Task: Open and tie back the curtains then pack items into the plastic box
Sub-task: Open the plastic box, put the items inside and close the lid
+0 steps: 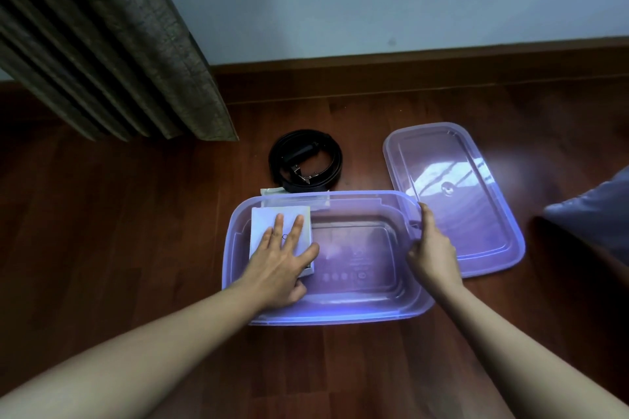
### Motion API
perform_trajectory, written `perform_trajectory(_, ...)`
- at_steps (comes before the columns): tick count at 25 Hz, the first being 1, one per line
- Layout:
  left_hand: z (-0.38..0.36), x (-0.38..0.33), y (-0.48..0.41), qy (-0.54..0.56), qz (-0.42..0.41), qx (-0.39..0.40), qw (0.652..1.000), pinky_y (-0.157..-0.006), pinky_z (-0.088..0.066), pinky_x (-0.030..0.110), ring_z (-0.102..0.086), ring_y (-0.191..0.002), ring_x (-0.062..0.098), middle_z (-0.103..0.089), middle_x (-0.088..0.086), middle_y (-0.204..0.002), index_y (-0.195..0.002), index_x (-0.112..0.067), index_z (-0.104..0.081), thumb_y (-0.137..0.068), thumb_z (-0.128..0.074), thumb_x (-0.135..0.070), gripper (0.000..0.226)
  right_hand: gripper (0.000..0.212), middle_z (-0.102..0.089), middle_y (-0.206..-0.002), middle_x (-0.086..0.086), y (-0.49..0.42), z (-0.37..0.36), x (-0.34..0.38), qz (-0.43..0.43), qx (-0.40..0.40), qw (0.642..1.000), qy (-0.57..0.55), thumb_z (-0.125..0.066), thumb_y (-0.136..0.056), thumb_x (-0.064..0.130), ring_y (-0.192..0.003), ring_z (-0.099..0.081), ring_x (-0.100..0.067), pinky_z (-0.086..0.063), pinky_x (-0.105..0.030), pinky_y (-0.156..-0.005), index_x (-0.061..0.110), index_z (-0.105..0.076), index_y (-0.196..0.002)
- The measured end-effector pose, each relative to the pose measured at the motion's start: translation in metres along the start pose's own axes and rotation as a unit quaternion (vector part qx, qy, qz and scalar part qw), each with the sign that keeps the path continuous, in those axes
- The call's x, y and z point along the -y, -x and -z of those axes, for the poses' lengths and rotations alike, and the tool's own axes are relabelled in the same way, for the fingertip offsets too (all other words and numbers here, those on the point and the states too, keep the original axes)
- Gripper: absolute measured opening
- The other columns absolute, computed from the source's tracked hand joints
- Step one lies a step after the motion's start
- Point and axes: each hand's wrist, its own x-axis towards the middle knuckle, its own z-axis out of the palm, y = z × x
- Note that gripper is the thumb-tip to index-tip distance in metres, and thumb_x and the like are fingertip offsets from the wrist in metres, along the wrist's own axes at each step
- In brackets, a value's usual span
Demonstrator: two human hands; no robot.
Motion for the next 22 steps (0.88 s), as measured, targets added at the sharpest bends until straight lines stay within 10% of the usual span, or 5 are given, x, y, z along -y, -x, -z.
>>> perform_trajectory(4, 0.013, 0.009, -0.008, 0.071, -0.009, -0.116, 0.991, -0.095, -0.032, 0.067, -0.032, -0.135, 0.045, -0.037, 0.019, -0.148, -0.122, -0.023, -0.051, -0.068, -0.048, -0.059, 0.065, 0.077, -0.064, -0.118, -0.014, 0.000, 0.000, 0.001, -0.002, 0.003, 1.000, -0.003, -0.043, -0.078, 0.000, -0.097, -0.059, -0.043, -0.045, -0.043, -0.077, 0.030, -0.019, -0.145)
perform_trajectory(9, 0.040, 0.029, -0.061, 0.284, 0.195, -0.259, 0.902, -0.093, -0.039, 0.032, -0.051, -0.112, 0.034, -0.052, 0.017, -0.125, -0.106, -0.008, -0.055, -0.086, -0.047, -0.021, 0.025, 0.079, -0.064, -0.117, -0.013, 0.000, 0.000, 0.000, -0.009, 0.010, 1.000, -0.005, -0.044, -0.076, -0.001, -0.095, -0.060, -0.043, -0.041, -0.040, -0.070, 0.033, -0.019, -0.144)
perform_trajectory(15, 0.039, 0.063, -0.129, 0.313, 0.301, 0.013, 0.901, -0.108, -0.026, 0.044, -0.018, -0.137, 0.033, -0.002, 0.000, -0.158, -0.116, -0.030, -0.061, -0.085, -0.049, -0.008, 0.040, 0.080, -0.065, -0.113, -0.016, 0.000, 0.001, 0.000, -0.009, 0.000, 1.000, -0.011, -0.044, -0.076, -0.002, -0.092, -0.059, -0.043, -0.038, -0.038, -0.067, 0.033, -0.020, -0.144)
perform_trajectory(22, 0.037, 0.066, -0.144, 0.311, 0.380, 0.153, 0.858, -0.110, -0.018, 0.057, 0.001, -0.142, 0.042, 0.022, 0.000, -0.156, -0.119, -0.040, -0.052, -0.079, -0.053, -0.019, 0.045, 0.078, -0.065, -0.104, -0.021, 0.003, 0.004, 0.002, -0.014, -0.005, 1.000, -0.014, -0.043, -0.078, -0.004, -0.090, -0.059, -0.044, -0.037, -0.038, -0.064, 0.030, -0.023, -0.145)
